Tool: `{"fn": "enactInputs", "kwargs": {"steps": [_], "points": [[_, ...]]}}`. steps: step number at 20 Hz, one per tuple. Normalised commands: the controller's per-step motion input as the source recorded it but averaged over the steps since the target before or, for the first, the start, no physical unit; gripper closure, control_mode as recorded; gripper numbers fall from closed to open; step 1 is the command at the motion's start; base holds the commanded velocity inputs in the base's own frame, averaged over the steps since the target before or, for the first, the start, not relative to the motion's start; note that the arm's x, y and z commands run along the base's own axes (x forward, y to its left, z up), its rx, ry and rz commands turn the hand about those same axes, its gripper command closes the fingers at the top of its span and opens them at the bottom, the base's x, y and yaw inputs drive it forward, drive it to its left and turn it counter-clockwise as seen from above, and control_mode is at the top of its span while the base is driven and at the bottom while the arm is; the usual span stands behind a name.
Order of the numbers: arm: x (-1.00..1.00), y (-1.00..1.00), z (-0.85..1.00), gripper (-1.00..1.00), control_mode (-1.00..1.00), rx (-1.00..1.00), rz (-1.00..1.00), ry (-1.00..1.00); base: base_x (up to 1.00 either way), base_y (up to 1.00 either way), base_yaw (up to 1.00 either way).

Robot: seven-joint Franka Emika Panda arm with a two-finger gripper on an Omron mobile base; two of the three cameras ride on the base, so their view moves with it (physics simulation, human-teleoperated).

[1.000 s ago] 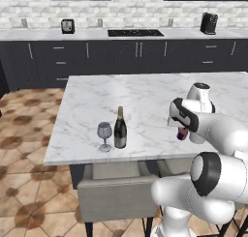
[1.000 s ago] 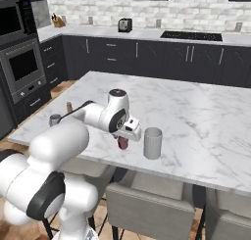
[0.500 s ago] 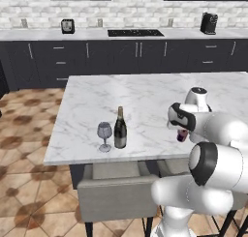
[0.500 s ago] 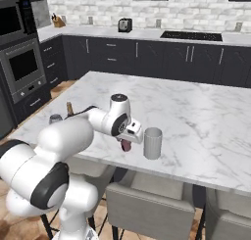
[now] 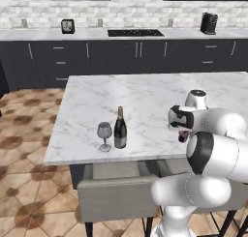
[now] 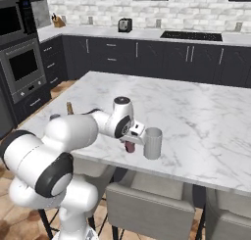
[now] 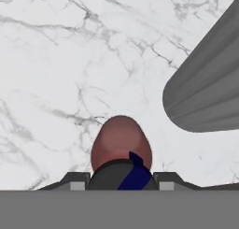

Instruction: There is a wine glass and glass cup on the dining counter. Place the wine bottle next to the wine glass and the juice bottle next to the glass cup.

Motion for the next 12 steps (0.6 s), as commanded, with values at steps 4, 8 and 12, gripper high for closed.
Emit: {"fn": "enactInputs", "kwargs": {"steps": [4,8,12], "points": [[0.11,-0.07,-0.19,1.0,-1.0,-0.01,0.0,0.0,0.0,0.0,0.0],[0.08,-0.07,-0.17,1.0,-1.0,0.0,0.0,-0.02,0.0,0.0,0.0],[0.02,-0.05,-0.18,1.0,-1.0,0.0,0.0,-0.03,0.0,0.0,0.0]]}}
